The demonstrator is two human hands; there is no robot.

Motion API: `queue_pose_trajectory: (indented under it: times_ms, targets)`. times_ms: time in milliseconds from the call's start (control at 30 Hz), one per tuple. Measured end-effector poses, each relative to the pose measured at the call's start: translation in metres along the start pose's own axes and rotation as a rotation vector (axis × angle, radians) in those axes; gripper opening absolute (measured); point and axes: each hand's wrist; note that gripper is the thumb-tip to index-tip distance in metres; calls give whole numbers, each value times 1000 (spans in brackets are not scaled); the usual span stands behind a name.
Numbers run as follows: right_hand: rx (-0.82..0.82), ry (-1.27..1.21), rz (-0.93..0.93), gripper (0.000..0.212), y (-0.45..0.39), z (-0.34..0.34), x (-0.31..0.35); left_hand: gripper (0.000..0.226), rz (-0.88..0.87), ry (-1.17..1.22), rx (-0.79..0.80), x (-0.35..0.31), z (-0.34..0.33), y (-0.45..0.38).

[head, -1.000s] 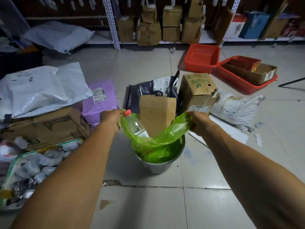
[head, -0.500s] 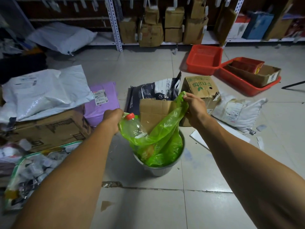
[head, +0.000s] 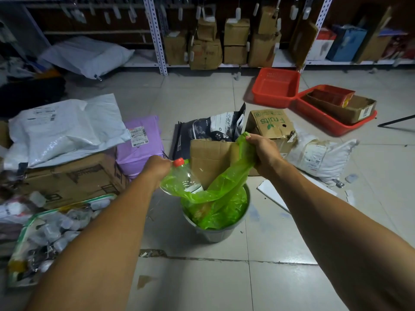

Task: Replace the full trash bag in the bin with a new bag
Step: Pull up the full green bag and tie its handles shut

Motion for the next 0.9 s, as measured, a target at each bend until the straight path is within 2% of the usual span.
queue_pose_trajectory:
  times_ms: [133,200,267,333,500,600,667,767,900]
  targets:
    - [-44,3,22,21,-8,-2,4,16,-2,164,-35,-9,-3,0]
    - [-57,34,18,18,-12,-2,4,16,18,277,-20,-13,-4,0]
    - [-76,60,0,13,-16,-2,4,8,66,387,9,-15,-5,-2]
    - [-114,60,-12,14,-19,-1,2,14,114,444,59,-13,-3,-9]
    - [-142,51,-37,17,-28,2,0,8,208,385,174,-16,-3,-9]
    - [-134,68,-49,17,-30,4,-1,20,287,319,316,-20,-1,-9]
    - [-131,78,-46,16,-32,5,-2,18,332,247,375,-19,-1,-13]
    - [-132,71,-25,15,-33,6,-3,13,231,221,257,-19,-4,-19]
    - [-123,81,10,15,-33,5,-2,21,71,231,83,-18,-10,-26]
Point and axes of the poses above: each hand's wrist, its own y-axis away from the middle knuckle, its own z-axis out of the back of the hand, x = y × z, and after that the axes turned 13 degrees about x, right-handed
